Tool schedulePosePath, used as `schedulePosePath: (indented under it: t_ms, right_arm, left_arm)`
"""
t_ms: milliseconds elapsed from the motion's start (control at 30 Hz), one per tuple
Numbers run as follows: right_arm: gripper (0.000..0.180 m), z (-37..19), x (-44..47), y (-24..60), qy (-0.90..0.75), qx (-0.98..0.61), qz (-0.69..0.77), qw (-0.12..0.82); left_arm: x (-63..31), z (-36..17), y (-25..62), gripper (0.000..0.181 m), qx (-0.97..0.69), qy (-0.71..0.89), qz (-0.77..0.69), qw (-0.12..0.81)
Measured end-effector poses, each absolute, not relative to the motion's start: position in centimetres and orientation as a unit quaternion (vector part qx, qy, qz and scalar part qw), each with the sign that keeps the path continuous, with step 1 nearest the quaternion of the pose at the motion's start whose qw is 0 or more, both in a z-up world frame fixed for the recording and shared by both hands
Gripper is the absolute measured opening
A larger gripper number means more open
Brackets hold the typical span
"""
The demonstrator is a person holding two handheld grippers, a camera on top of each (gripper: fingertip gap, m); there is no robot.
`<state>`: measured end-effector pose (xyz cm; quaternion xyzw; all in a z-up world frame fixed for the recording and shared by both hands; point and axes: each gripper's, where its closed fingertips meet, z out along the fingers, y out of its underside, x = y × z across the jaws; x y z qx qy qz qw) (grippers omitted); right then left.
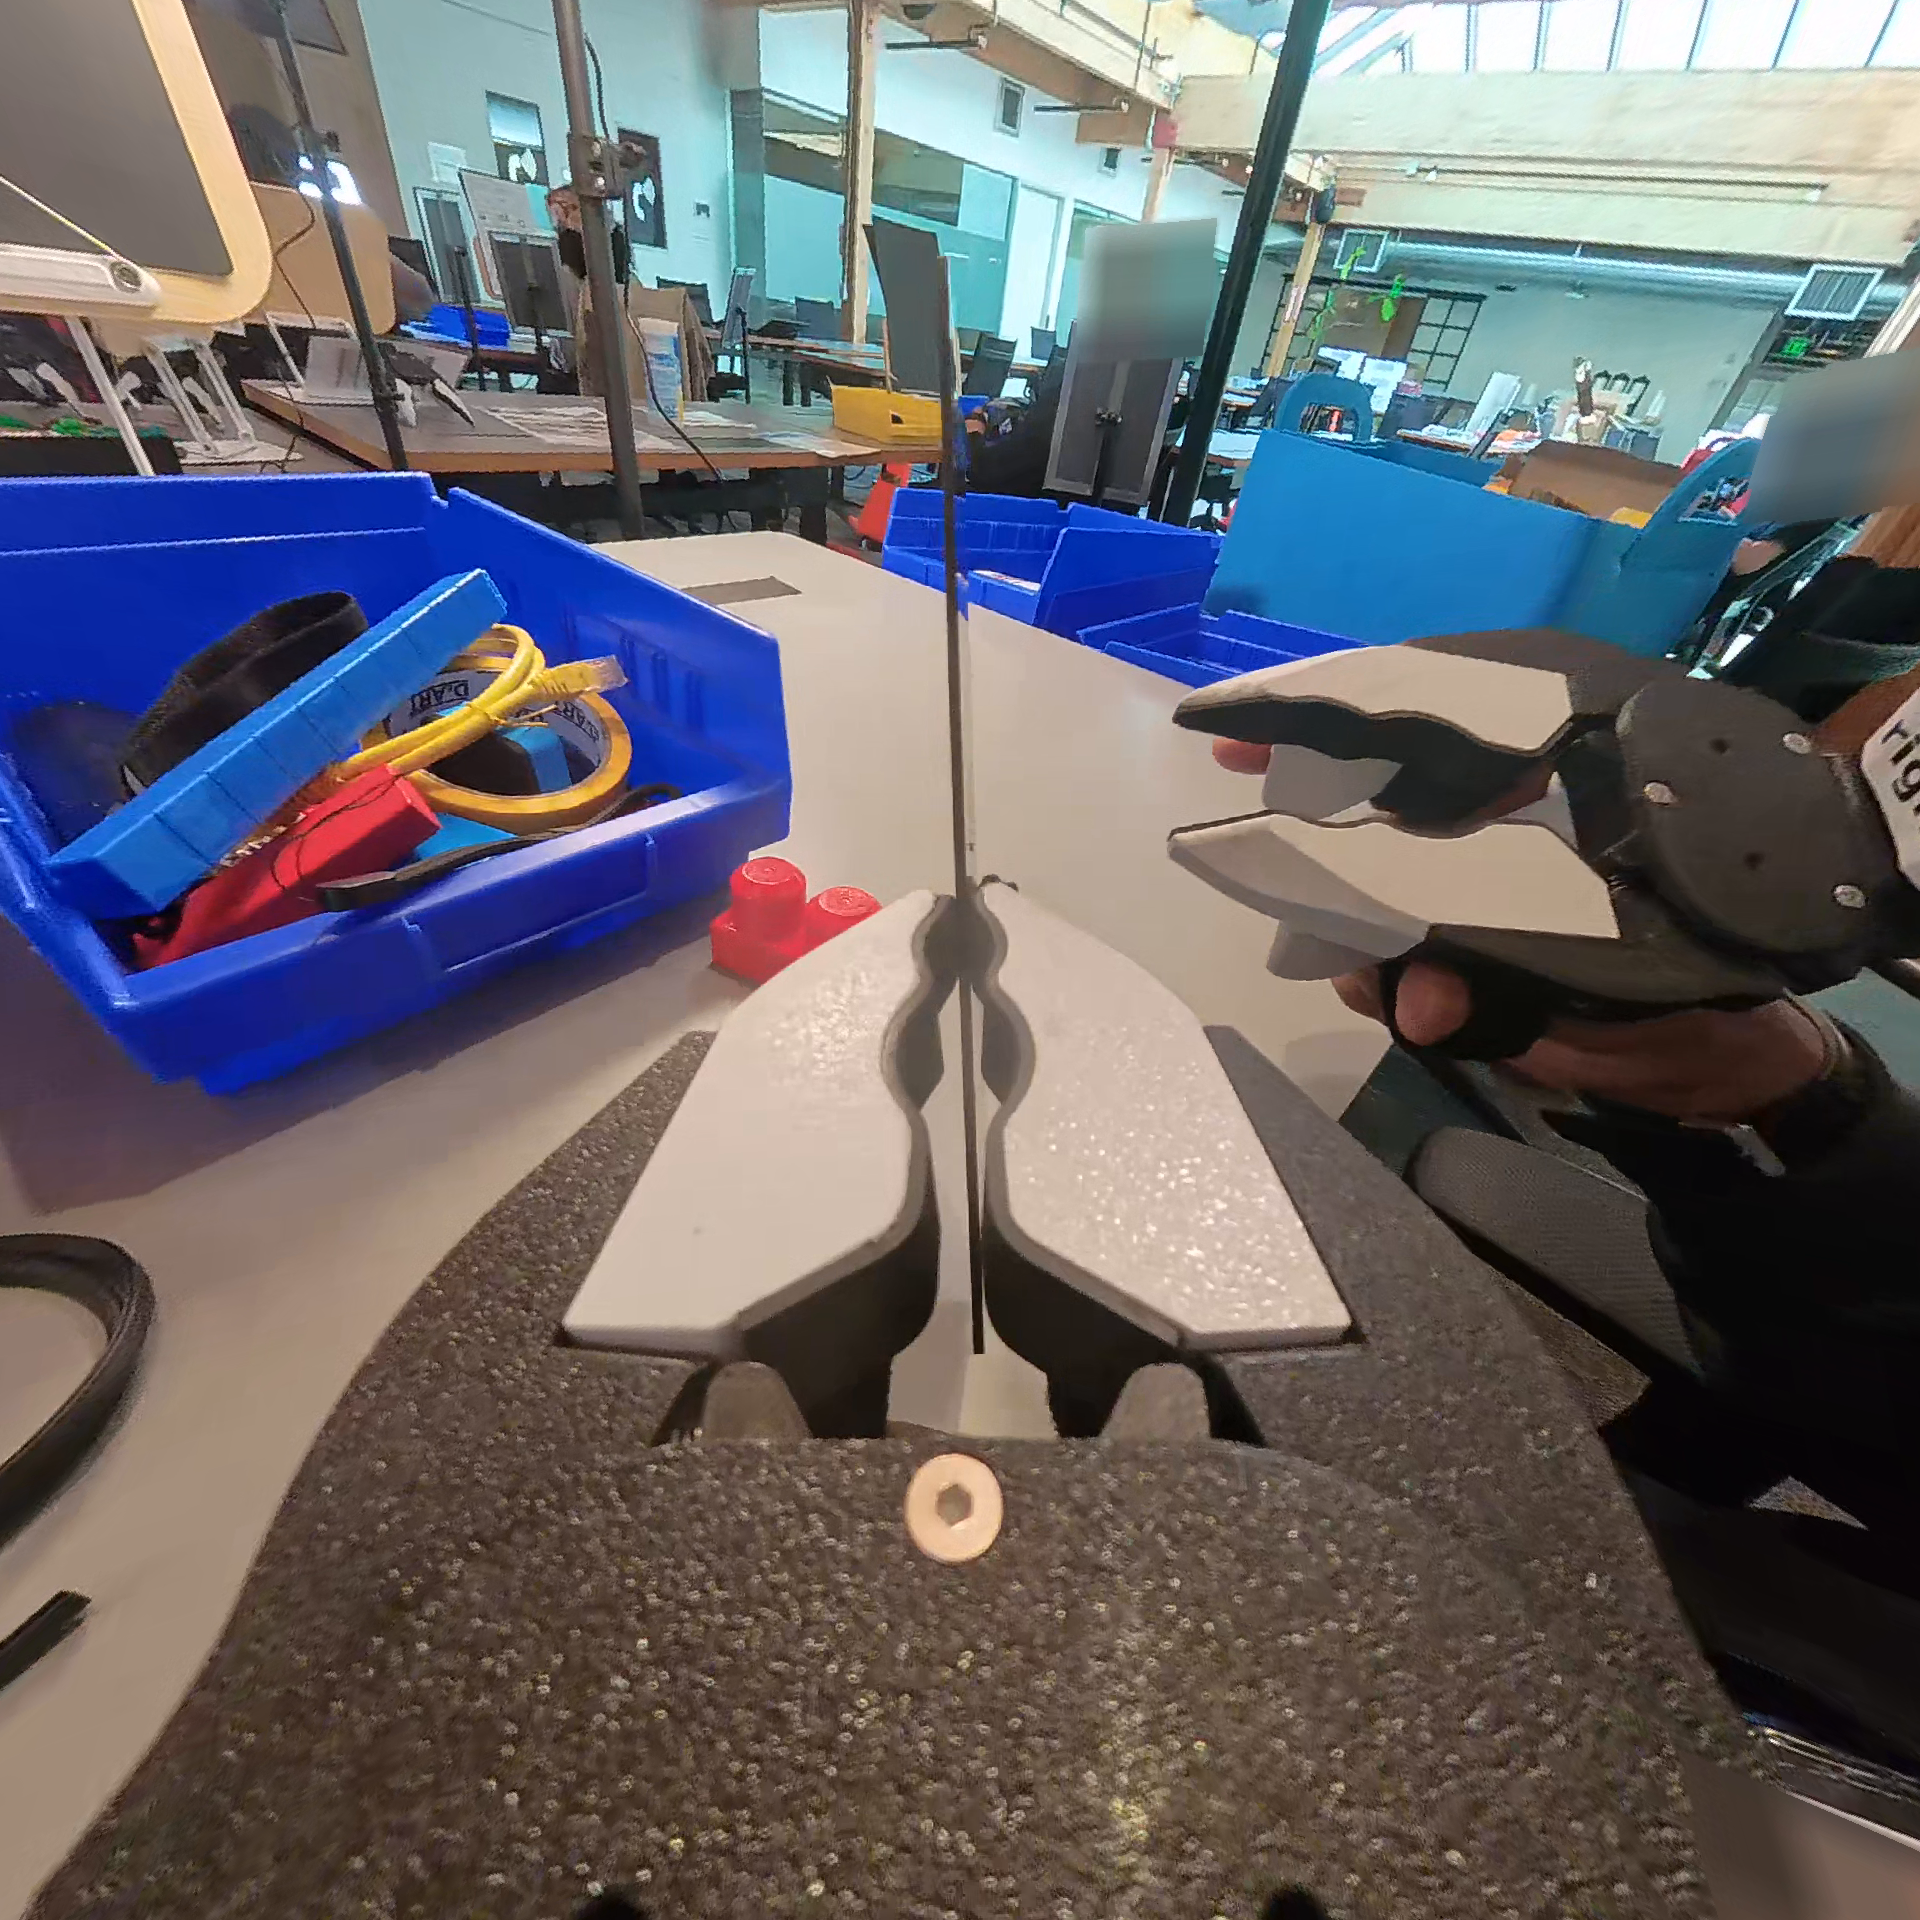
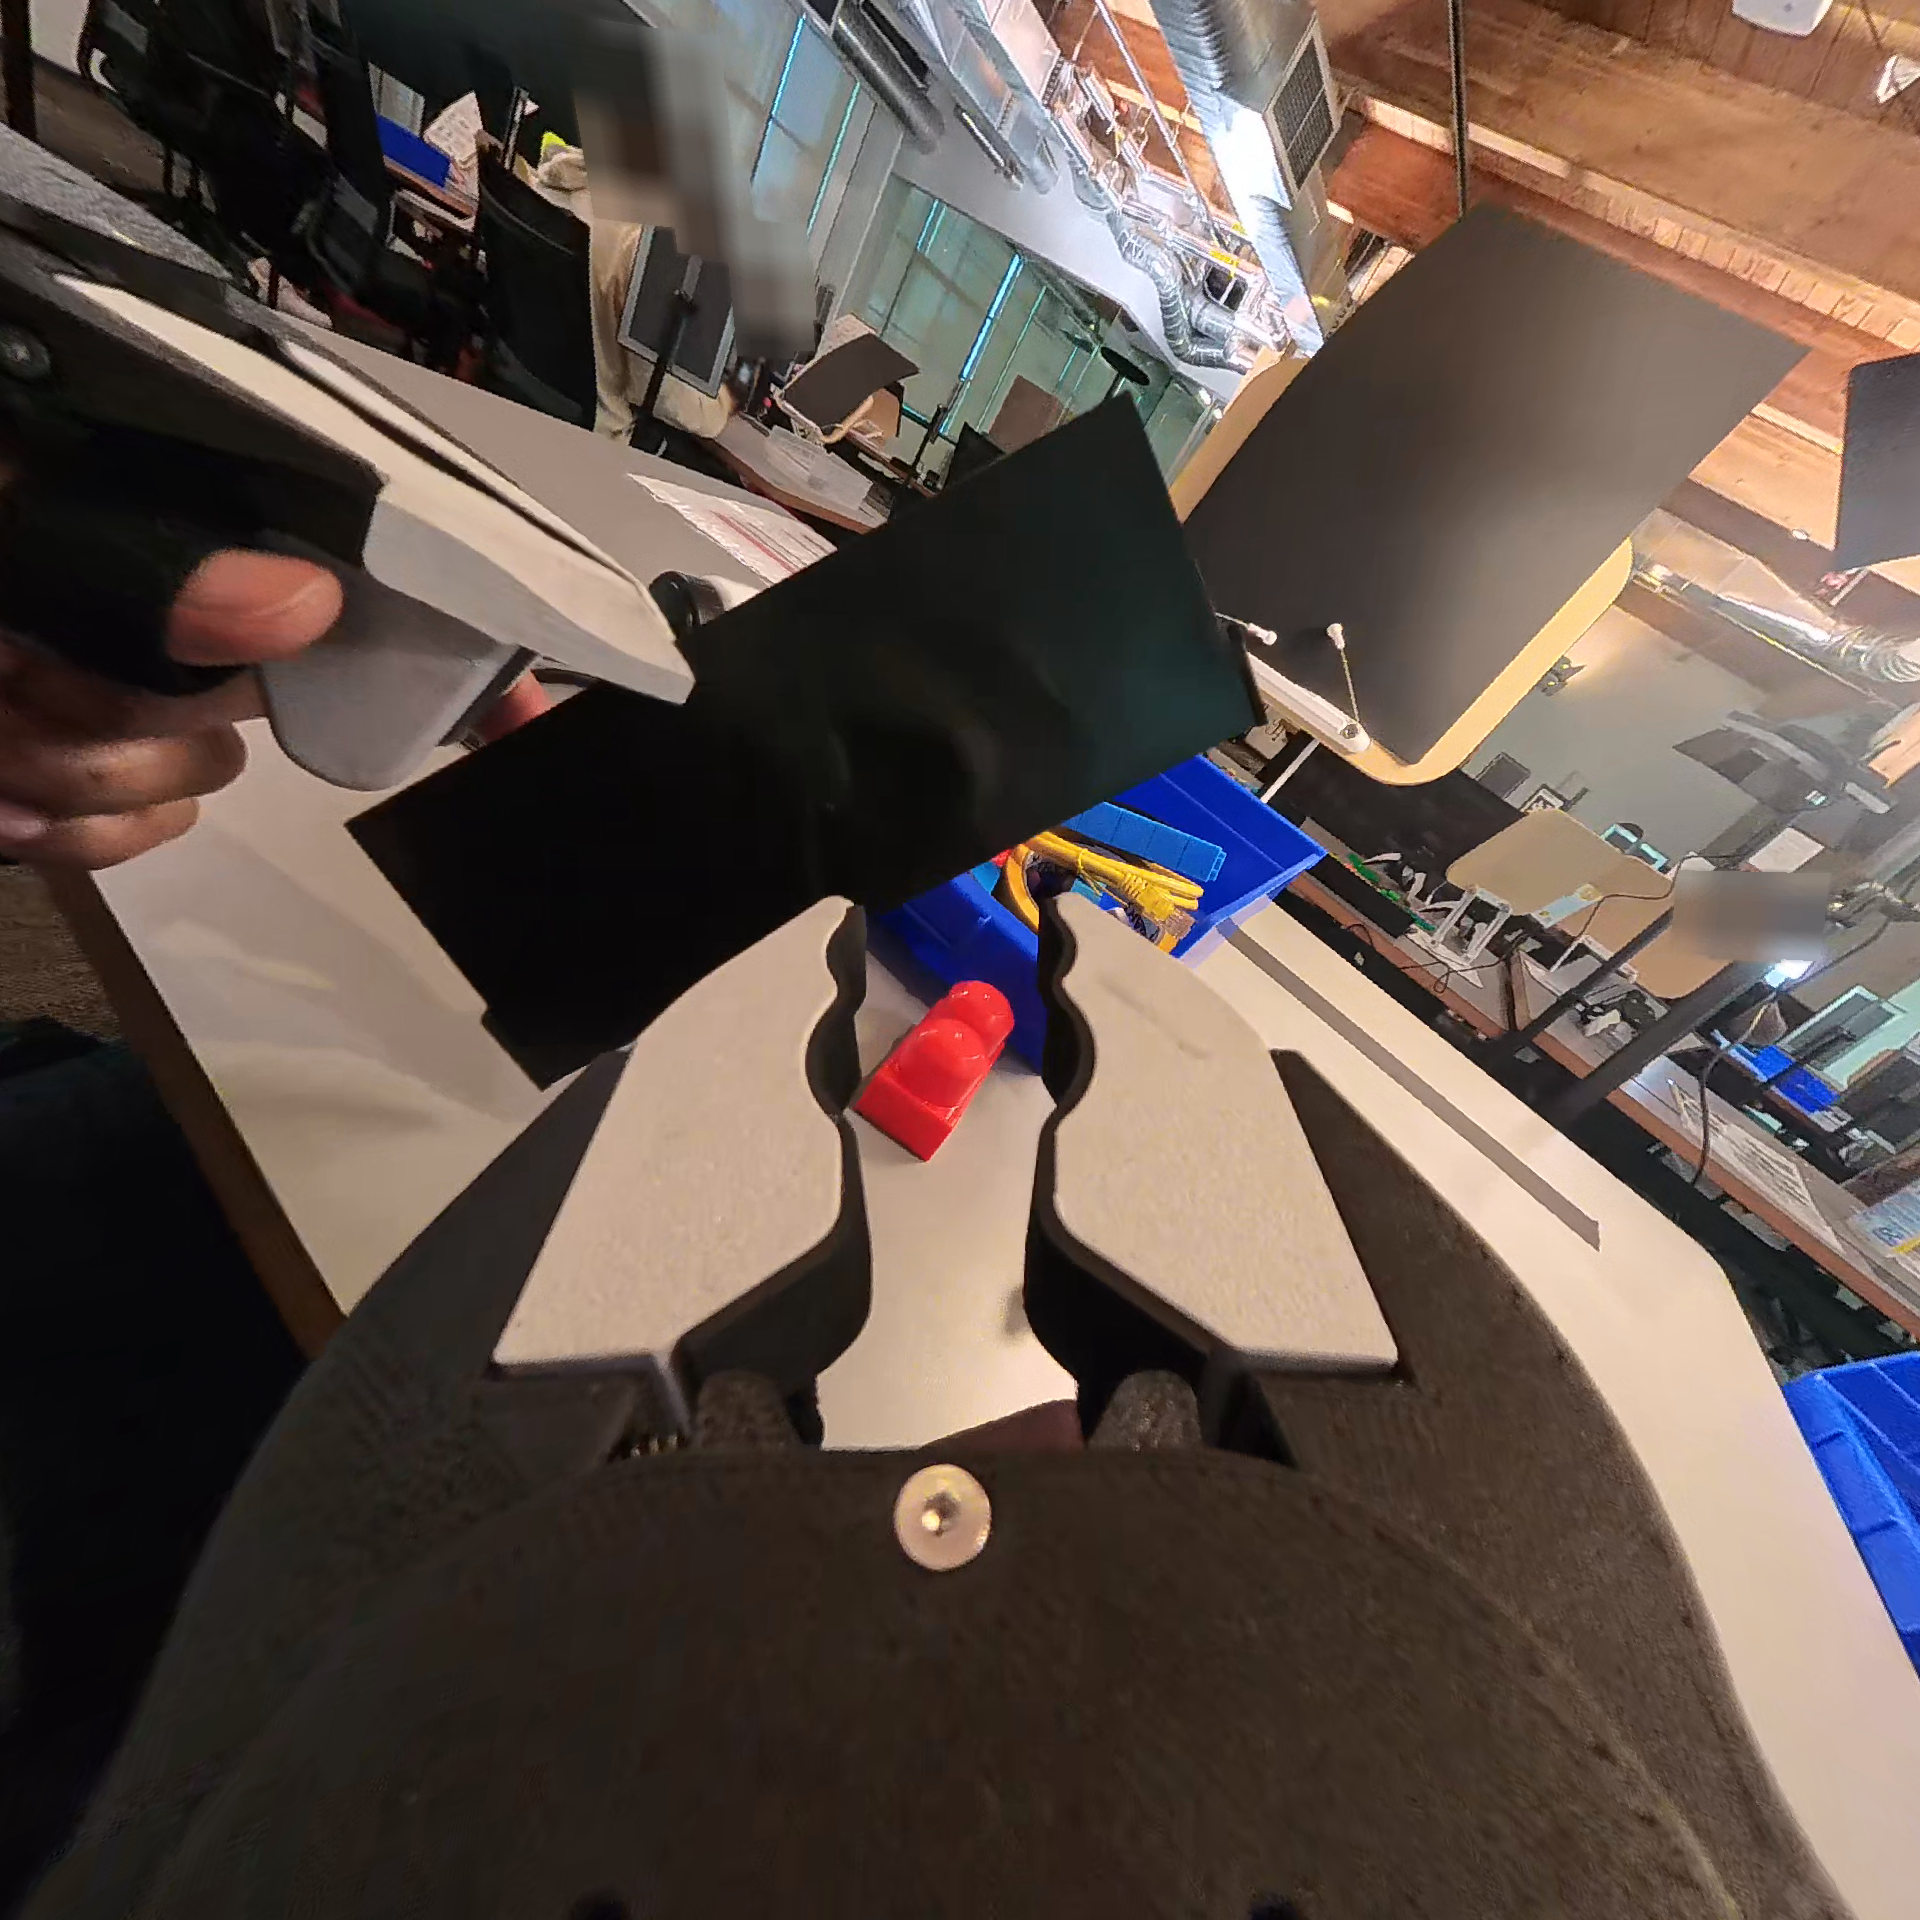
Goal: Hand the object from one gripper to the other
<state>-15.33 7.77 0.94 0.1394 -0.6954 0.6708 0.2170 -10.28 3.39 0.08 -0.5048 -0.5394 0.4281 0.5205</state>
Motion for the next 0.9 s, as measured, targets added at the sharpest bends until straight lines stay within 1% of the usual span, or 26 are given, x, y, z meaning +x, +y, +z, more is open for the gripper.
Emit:
schedulePosePath:
  t_ms: [233, 300, 400, 533, 600, 667, 700, 800, 833, 867, 900]
  right_arm:
    - [0.032, 0.7, -15.5, 7.7, -0.675, 0.169, 0.666, 0.268]
    - [0.033, 0.8, -15.6, 7.7, -0.66, 0.18, 0.665, 0.3]
    - [0.038, 0.8, -16.4, 7.9, -0.634, 0.2, 0.642, 0.382]
    - [0.051, 1.3, -16.0, 8.2, -0.562, 0.254, 0.604, 0.505]
    - [0.057, 1.5, -15.2, 8.3, -0.524, 0.279, 0.591, 0.546]
    - [0.062, 2.1, -14.6, 8.5, -0.49, 0.282, 0.595, 0.57]
    - [0.061, 2.4, -14.3, 8.7, -0.477, 0.283, 0.6, 0.577]
    - [0.052, 2.9, -13.5, 9.2, -0.441, 0.289, 0.606, 0.595]
    - [0.045, 3.1, -13.4, 9.3, -0.433, 0.288, 0.609, 0.598]
    - [0.031, 3.2, -13.3, 9.4, -0.433, 0.289, 0.612, 0.595]
    - [0.013, 3.0, -13.4, 9.4, -0.443, 0.292, 0.612, 0.586]
  left_arm:
    - [-10.3, 0.2, 3.6, 0.002, -0.501, -0.54, 0.412, 0.536]
    - [-10.3, 0.3, 3.8, 0.002, -0.498, -0.54, 0.398, 0.55]
    - [-10.0, 0.9, 4.8, 0.002, -0.479, -0.533, 0.341, 0.608]
    - [-9.0, 2.5, 6.5, 0.001, -0.42, -0.505, 0.188, 0.731]
    - [-8.8, 2.7, 6.9, 0.001, -0.403, -0.494, 0.142, 0.757]
    - [-9.0, 2.3, 7.1, 0.002, -0.399, -0.497, 0.123, 0.761]
    - [-9.1, 2.2, 7.4, 0.002, -0.398, -0.496, 0.111, 0.764]
    - [-9.3, 1.9, 8.3, 0.002, -0.395, -0.488, 0.071, 0.775]
    - [-9.4, 1.6, 8.4, 0.002, -0.397, -0.49, 0.068, 0.773]
    - [-9.6, 1.3, 8.5, 0.002, -0.4, -0.493, 0.067, 0.77]
    - [-9.7, 1.2, 8.7, 0.003, -0.403, -0.491, 0.068, 0.769]
